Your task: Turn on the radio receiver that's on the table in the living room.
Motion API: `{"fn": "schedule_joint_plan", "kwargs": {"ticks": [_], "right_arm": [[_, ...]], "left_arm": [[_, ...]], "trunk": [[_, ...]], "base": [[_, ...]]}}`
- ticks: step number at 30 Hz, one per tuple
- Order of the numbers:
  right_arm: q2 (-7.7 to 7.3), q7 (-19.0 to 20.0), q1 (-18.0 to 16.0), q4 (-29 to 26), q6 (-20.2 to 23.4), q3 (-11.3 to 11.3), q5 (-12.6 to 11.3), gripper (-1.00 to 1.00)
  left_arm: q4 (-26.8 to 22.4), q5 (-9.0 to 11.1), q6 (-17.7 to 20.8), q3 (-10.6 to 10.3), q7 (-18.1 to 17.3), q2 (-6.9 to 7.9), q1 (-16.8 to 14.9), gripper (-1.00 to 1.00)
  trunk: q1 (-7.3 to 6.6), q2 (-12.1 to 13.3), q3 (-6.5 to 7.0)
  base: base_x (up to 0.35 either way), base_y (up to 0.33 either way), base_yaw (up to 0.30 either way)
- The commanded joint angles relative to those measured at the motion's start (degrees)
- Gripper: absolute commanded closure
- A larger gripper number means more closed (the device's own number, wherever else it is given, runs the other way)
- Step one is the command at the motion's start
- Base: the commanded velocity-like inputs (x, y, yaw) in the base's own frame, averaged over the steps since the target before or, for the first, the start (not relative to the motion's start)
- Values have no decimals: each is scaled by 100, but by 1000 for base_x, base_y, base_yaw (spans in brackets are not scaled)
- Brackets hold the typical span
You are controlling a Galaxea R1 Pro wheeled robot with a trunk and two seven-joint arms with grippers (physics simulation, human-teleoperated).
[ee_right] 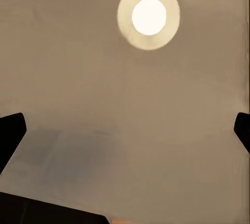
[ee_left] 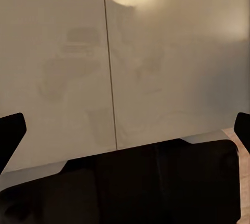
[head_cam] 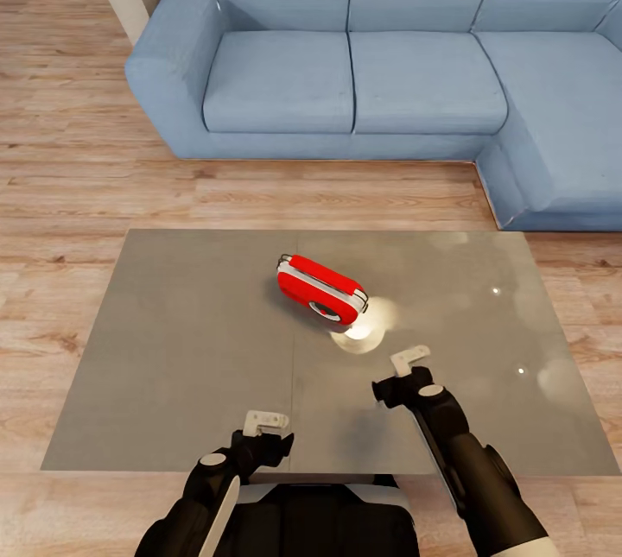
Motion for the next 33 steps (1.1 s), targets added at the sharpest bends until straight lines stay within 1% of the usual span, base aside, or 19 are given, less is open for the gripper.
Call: {"fn": "schedule_joint_plan", "kwargs": {"ticks": [1,18,19,22,27,31,33], "right_arm": [[-11,0,0,-81,72,1,-1,-100],[-9,-8,0,-244,132,6,3,-100],[44,-9,0,-244,137,193,220,-100],[67,-15,0,-243,146,298,350,-100],[67,-16,0,-249,149,333,394,-100],[69,-20,0,-253,129,285,384,-100],[66,-11,0,-257,91,228,359,-100]], "left_arm": [[3,0,-1,0,0,-2,0,-100],[-4,0,-4,0,-7,-5,0,-100],[-5,0,-8,0,-10,-4,0,-100],[-5,0,-13,0,-15,-4,0,-100],[-2,7,-31,0,-16,-9,0,-100],[-2,14,-45,0,-38,-12,0,-100],[-4,11,-56,-4,-105,-23,0,-100]], "trunk": [[0,0,0],[0,0,0],[0,0,0],[0,0,0],[0,0,0],[0,0,0],[0,0,-4]], "base": [[0,0,0],[0,0,0],[0,0,0],[0,0,0],[0,0,0],[0,0,0],[0,0,42]]}}
